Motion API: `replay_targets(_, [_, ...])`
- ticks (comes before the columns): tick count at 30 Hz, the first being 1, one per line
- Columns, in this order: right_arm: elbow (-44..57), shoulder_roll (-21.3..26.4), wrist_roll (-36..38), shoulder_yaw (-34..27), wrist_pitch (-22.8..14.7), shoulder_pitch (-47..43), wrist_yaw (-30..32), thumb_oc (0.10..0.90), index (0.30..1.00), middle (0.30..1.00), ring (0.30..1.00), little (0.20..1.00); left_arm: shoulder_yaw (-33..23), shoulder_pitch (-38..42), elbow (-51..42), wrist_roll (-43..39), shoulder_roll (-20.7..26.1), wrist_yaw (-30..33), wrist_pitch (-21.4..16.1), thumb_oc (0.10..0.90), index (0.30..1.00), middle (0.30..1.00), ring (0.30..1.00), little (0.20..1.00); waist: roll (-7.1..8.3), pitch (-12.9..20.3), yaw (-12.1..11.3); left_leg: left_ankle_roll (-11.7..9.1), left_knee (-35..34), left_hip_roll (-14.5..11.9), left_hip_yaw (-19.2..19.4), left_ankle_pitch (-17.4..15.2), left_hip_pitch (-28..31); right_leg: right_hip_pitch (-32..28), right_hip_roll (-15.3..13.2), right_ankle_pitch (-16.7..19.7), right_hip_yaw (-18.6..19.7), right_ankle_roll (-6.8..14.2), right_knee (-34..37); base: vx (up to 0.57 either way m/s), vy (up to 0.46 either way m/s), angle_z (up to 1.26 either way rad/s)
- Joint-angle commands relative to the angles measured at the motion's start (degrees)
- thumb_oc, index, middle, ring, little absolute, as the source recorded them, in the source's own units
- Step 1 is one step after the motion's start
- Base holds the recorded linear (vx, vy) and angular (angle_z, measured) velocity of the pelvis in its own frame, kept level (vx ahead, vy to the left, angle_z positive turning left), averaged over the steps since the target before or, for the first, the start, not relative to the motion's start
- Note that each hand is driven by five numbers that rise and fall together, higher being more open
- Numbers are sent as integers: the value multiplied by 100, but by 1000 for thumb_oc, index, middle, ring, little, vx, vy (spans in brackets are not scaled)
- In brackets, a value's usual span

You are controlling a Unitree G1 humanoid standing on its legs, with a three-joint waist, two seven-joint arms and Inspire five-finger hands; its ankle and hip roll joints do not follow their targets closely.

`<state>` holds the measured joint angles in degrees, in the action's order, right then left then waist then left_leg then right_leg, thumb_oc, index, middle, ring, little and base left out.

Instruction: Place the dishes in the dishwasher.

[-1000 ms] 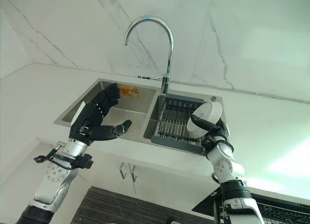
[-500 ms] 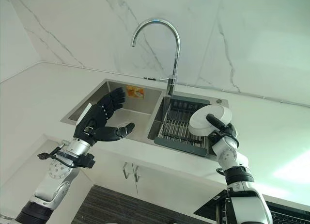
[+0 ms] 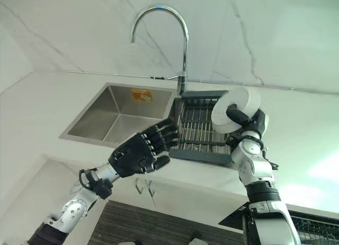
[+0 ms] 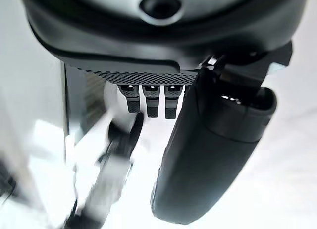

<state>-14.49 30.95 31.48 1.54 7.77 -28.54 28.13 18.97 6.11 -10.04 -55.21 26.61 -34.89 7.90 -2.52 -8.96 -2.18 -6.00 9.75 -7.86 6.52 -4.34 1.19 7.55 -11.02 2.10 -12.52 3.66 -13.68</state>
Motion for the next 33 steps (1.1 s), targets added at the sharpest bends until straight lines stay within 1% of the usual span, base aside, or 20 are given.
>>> replay_targets(1, [1133, 718, -907, -294, -1503, -736, -9, 400, 300, 300, 300, 300, 143, 65, -933, 33, 341, -1348, -65, 800, 900, 900, 900, 900, 186, 410, 21, 269, 744, -2, 123, -1018, -3, -299, -82, -911, 131, 320, -351, 4, 111, -21])
replay_targets(2, [1205, 732, -984, -289, -1625, -720, 62, 400, 300, 300, 300, 300, 199, 63, -956, 66, 399, -1480, 32, 800, 900, 900, 900, 900, 167, 414, 59, 279, 744, 6, 144, -1037, 4, -278, -78, -906, 161, 329, -351, 5, 117, -24])
replay_targets(4, [1328, 725, -987, -299, -1715, -688, 112, 400, 300, 300, 300, 300, 332, 71, -987, 45, 432, -1606, 297, 800, 900, 900, 900, 900, 146, 421, 125, 292, 744, 19, 192, -1060, 12, -249, -67, -899, 218, 342, -351, -1, 97, -23])
replay_targets(8, [1388, 778, -780, -434, -1674, -513, 40, 400, 300, 300, 300, 300, 447, 42, -942, -132, 391, -1591, 435, 800, 900, 900, 900, 900, 159, 423, 236, 334, 744, 71, 261, -1120, 25, -191, -80, -872, 328, 387, -351, -14, 90, -14])
replay_targets(11, [1312, 877, -830, -564, -1637, -430, -72, 400, 300, 300, 300, 300, 530, -91, -847, 171, 363, -1635, 545, 800, 900, 900, 900, 900, 203, 398, 265, 375, 744, 106, 293, -1159, 45, -142, -116, -822, 366, 426, -351, -21, 80, -15])
replay_targets(12, [1359, 901, -873, -588, -1646, -383, -103, 400, 300, 300, 300, 300, 528, -138, -815, 206, 357, -1660, 686, 800, 900, 900, 900, 900, 214, 400, 265, 387, 744, 115, 318, -1162, 46, -128, -136, -806, 362, 438, -351, -24, 76, -19])
replay_targets(14, [1515, 888, -1124, -653, -1773, -246, -124, 400, 300, 300, 300, 300, 562, -315, -445, 453, 293, -1796, 1189, 800, 900, 900, 900, 900, 228, 376, 315, 439, 744, 173, 358, -1193, 45, -66, -179, -753, 402, 481, -351, -10, 125, -8])
replay_targets(16, [1719, 865, -1332, -778, -2067, -2, -174, 400, 300, 300, 300, 300, 915, -580, 237, 953, 236, -2169, 1728, 800, 900, 900, 900, 900, 210, 339, 471, 525, 744, 261, 369, -1250, 21, 35, -163, -690, 575, 537, -351, 29, 221, -7])
replay_targets(17, [1833, 863, -1302, -820, -2203, 135, -235, 400, 300, 300, 300, 300, 1138, -661, 607, 1316, 206, -2217, 1855, 800, 900, 900, 900, 900, 215, 303, 571, 558, 744, 299, 388, -1266, 8, 101, -143, -648, 657, 567, -351, 45, 223, -23])
replay_targets(18, [1906, 870, -1233, -860, -2339, 229, -319, 400, 300, 300, 300, 300, 1319, -703, 917, 1525, 225, -2232, 1847, 800, 900, 900, 900, 900, 230, 276, 629, 573, 744, 322, 429, -1279, -7, 181, -128, -605, 705, 586, -351, 10, 197, -46])
replay_targets(19, [2042, 778, -928, -864, -2652, 281, -512, 400, 300, 300, 300, 300, 1491, -837, 1502, 1818, 77, -2121, 1778, 800, 900, 900, 900, 900, 286, 215, 701, 566, 744, 323, 531, -1317, -35, 398, -135, -478, 660, 658, -351, -112, 126, -59])
replay_targets(20, [2166, 677, -895, -836, -2874, 261, -712, 400, 300, 300, 300, 300, 1539, -830, 1883, 1889, -13, -2020, 1785, 800, 900, 900, 900, 900, 321, 154, 759, 574, 744, 299, 587, -1346, -95, 624, -132, -370, 706, 721, -351, -257, 45, -133])
replay_targets(21, [2331, 575, -700, -812, -3005, 219, -921, 400, 300, 300, 300, 300, 1474, -733, 2698, 2098, -154, -1904, 1551, 800, 900, 900, 900, 900, 348, 54, 753, 612, 744, 226, 774, -1315, -167, 707, -263, -183, 522, 792, -351, -377, -83, -208])
replay_targets(22, [2418, 494, -402, -786, -2952, 262, -1250, 400, 300, 300, 300, 300, 1361, -681, 3311, 2419, -238, -1727, 1374, 800, 900, 900, 900, 900, 344, 15, 674, 631, 744, 143, 962, -1182, -265, 572, -484, 27, 316, 789, -351, -327, -126, -201])
replay_targets(24, [2544, 490, -293, -728, -2949, 391, -1329, 400, 300, 300, 300, 300, 1319, -613, 3919, 2730, -274, -1532, 1042, 800, 900, 900, 900, 900, 280, -19, 596, 667, 744, 56, 1038, -1062, -333, 328, -658, 126, 305, 743, -351, -169, -131, -99])
replay_targets(25, [2603, 489, -300, -735, -2964, 455, -1315, 400, 300, 300, 300, 300, 1261, -599, 4121, 2756, -321, -1537, 956, 800, 900, 900, 900, 900, 261, -24, 570, 672, 744, 15, 1056, -1001, -366, 236, -698, 102, 318, 714, -351, -93, -173, -62])
replay_targets(27, [2639, 422, -277, -784, -3062, 551, -1406, 400, 300, 300, 300, 300, 1048, -581, 4451, 2771, -444, -1584, 906, 800, 900, 900, 900, 900, 247, -3, 463, 630, 744, -90, 1129, -900, -420, 52, -779, -140, 225, 656, -351, -44, -287, -40])
replay_targets(28, [2616, 280, -183, -779, -3068, 516, -1600, 400, 300, 300, 300, 300, 946, -595, 4845, 2923, -500, -1604, 773, 800, 900, 900, 900, 900, 283, 30, 371, 524, 744, -184, 1208, -872, -404, 34, -852, -252, 44, 699, -351, 37, -369, -48])
replay_targets(30, [2726, 249, 289, -796, -2857, 478, -1624, 400, 300, 300, 300, 300, 755, -642, 5225, 3209, -621, -1607, 729, 800, 900, 900, 900, 900, 314, 30, 327, 398, 744, -334, 1267, -803, -312, -30, -819, -430, -78, 739, -351, 72, -352, -42])
replay_targets(33, [2786, 138, 436, -841, -2720, 530, -1575, 400, 300, 300, 300, 300, 659, -725, 5492, 3255, -753, -1430, 656, 800, 900, 900, 900, 900, 306, 45, 362, 302, 744, -451, 1276, -766, -239, -58, -724, -517, -54, 753, -351, 63, -220, -5])
